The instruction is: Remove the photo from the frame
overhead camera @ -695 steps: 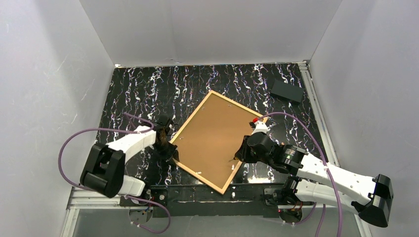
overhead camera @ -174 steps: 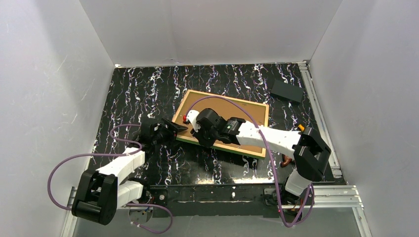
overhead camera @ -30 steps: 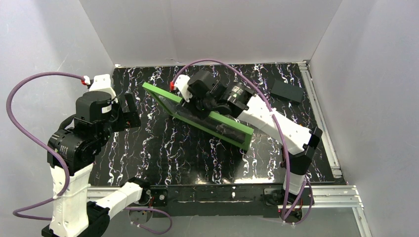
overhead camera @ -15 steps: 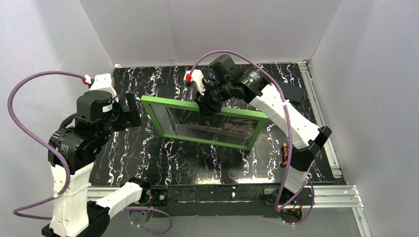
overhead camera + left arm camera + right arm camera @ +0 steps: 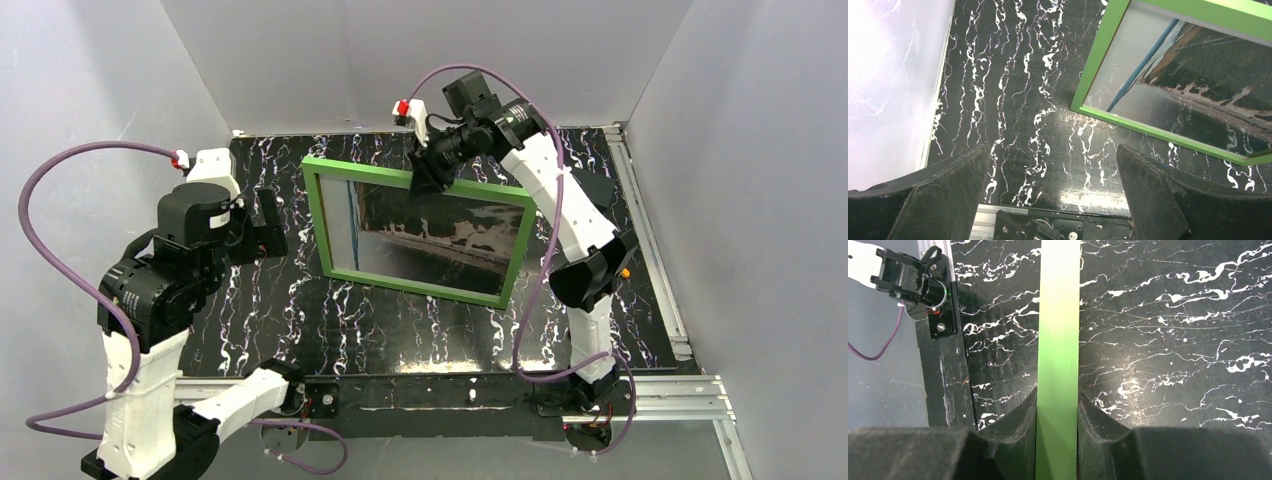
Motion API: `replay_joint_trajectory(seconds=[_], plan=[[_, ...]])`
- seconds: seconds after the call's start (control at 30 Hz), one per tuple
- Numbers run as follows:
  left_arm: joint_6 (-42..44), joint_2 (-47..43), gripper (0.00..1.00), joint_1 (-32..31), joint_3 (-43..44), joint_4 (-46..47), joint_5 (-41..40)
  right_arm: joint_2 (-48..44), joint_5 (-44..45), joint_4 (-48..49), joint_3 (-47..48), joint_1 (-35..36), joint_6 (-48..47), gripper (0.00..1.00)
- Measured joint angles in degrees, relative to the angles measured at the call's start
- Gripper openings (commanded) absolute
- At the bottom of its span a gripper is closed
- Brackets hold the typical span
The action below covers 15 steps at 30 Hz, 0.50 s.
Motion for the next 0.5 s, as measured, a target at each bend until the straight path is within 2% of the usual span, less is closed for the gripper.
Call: replay_joint_trajectory(seconds=[0.43,0.5], plan=[[1.5,0.3,0.98,-3.0,-2.3,0.6,-2.4,7.2,-12.0,2.1,4.6,-1.6,-1.4,0.01],[1.7,0.3,0.98,-3.5,-3.2,0.8,-3.0,11.5,-16.1,2.0,3.7,-1.6,-0.5,0.01]])
